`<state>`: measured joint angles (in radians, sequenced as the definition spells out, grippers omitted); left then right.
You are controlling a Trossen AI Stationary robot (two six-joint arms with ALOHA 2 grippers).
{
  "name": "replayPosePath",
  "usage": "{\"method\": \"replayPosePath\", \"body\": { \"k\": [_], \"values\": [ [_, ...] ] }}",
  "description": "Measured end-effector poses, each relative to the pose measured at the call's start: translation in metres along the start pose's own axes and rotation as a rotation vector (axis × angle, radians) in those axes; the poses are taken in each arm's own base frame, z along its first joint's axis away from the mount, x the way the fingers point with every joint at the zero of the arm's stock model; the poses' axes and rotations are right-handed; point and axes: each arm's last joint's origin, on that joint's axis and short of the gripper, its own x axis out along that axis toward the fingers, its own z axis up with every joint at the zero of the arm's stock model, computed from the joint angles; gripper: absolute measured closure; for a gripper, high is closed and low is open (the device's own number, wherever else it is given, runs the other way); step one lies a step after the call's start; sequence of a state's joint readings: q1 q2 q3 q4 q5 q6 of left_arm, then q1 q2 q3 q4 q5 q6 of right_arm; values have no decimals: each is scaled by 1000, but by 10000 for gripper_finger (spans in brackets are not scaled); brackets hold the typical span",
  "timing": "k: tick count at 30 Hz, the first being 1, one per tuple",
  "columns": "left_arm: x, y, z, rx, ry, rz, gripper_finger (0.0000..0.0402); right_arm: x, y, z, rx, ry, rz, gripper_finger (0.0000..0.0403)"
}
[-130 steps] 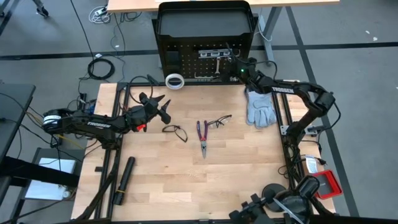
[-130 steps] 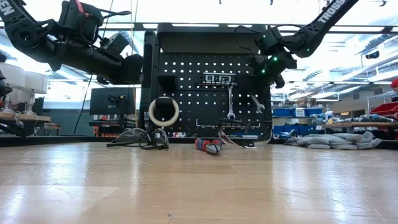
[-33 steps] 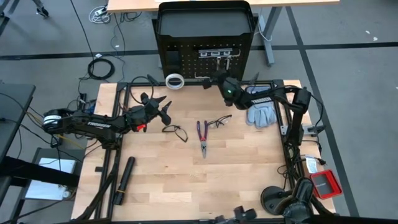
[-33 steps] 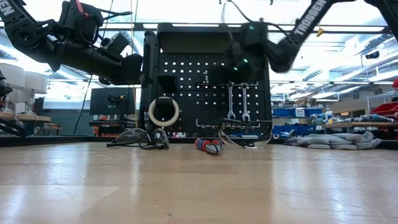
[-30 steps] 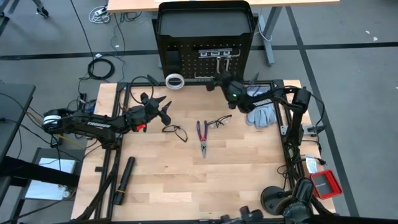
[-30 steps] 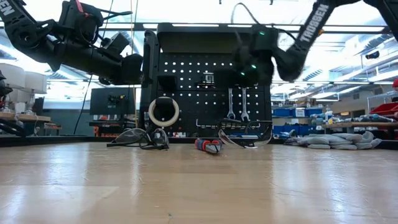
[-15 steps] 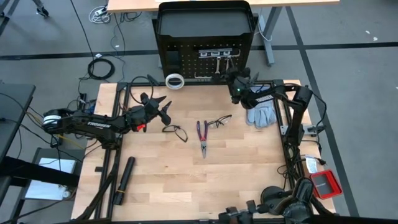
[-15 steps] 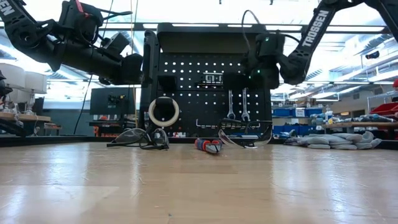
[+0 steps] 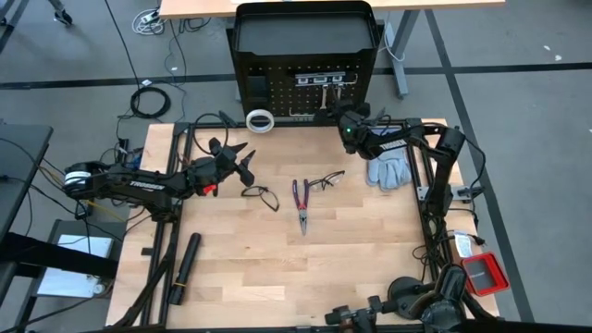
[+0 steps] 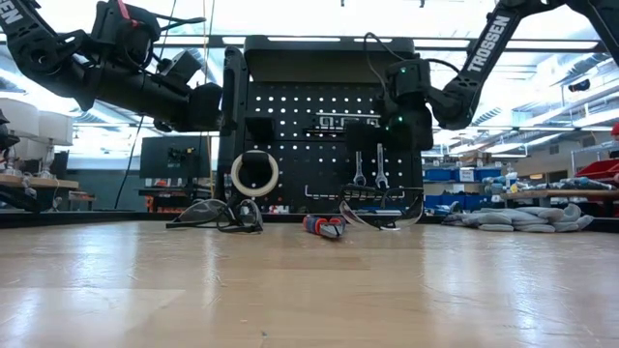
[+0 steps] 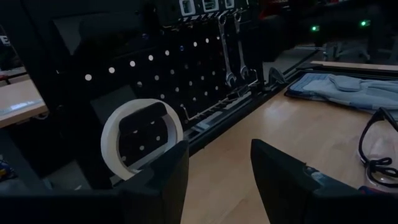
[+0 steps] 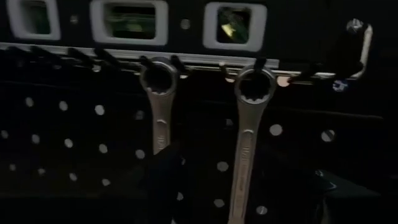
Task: Hang tools onto peg board
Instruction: Unhang the silver wrench from the black pegboard
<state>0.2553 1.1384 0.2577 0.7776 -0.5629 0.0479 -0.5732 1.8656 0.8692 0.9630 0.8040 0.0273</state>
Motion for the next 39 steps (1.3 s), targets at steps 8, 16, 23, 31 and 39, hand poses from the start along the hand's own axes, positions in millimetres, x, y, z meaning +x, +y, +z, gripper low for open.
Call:
{"method": "replayPosePath", "body": {
  "k": [8, 16, 23, 31, 39],
  "values": [
    [0, 0, 1, -4, -6, 0, 224, 2, 3, 6, 39, -21, -82, 182],
    [0, 0, 1, -2, -3, 0, 224, 18, 22, 2, -17, -24, -164, 188],
    [0, 0, 1, -2, -4, 0, 224, 19, 21, 1, -6, -41, -208, 198],
    [0, 0, 1, 2, -5, 0, 224, 24, 16, 2, -4, -45, -212, 227],
    [0, 0, 2, 20, -14, 1, 224, 33, 8, -5, 7, 6, -176, 282]
  ]
}}
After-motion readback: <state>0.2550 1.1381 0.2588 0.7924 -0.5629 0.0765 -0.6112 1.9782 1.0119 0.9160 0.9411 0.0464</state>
